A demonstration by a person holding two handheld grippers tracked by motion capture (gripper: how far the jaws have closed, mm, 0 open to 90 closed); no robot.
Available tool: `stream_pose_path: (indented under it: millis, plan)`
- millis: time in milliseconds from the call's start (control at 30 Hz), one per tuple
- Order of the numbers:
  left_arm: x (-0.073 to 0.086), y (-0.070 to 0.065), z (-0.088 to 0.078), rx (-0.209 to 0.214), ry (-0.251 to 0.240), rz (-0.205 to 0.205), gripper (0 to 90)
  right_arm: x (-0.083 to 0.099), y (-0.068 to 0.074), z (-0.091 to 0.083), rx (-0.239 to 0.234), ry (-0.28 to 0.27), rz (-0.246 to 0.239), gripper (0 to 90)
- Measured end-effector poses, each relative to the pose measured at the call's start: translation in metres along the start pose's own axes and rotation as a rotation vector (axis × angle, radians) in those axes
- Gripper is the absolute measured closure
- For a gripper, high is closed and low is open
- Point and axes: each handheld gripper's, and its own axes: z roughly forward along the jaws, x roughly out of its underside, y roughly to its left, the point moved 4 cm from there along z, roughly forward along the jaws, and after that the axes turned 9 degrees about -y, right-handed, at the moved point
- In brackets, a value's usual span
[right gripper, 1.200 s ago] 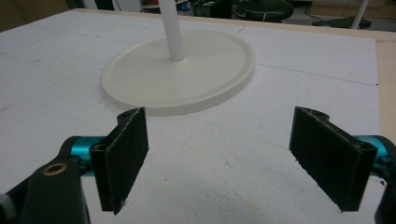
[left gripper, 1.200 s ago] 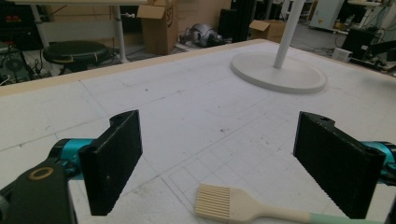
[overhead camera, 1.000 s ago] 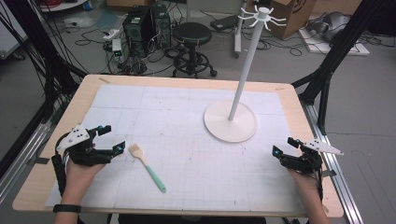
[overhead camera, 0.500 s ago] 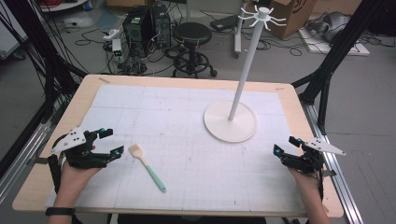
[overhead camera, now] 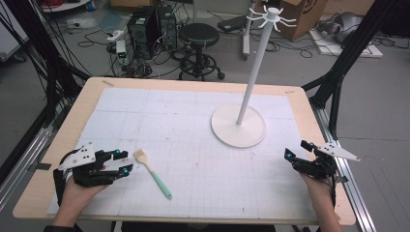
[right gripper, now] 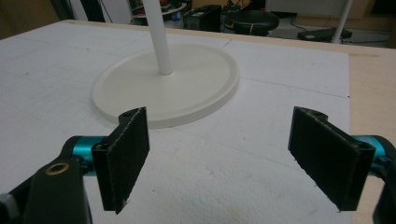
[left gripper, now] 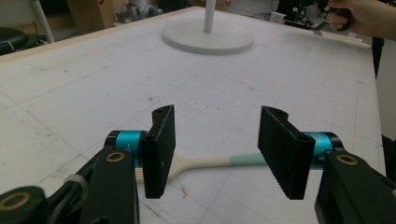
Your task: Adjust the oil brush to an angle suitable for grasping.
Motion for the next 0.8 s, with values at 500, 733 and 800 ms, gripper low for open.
stream_pose_path:
  millis: [500, 733, 800]
  plan:
    - [0.022, -0.025, 0.024, 0.115, 0.143, 0.015, 87.2, 0.000, -0.001, 0.000, 0.009, -0.002, -0.005, 20.4]
    - [0.028, -0.037, 0.036, 0.174, 0.210, 0.029, 89.7, 0.000, -0.002, 0.000, 0.016, 0.001, -0.003, 20.8]
    - [0.029, -0.040, 0.039, 0.191, 0.222, 0.033, 89.8, 0.000, -0.002, 0.000, 0.018, 0.003, 0.000, 21.2]
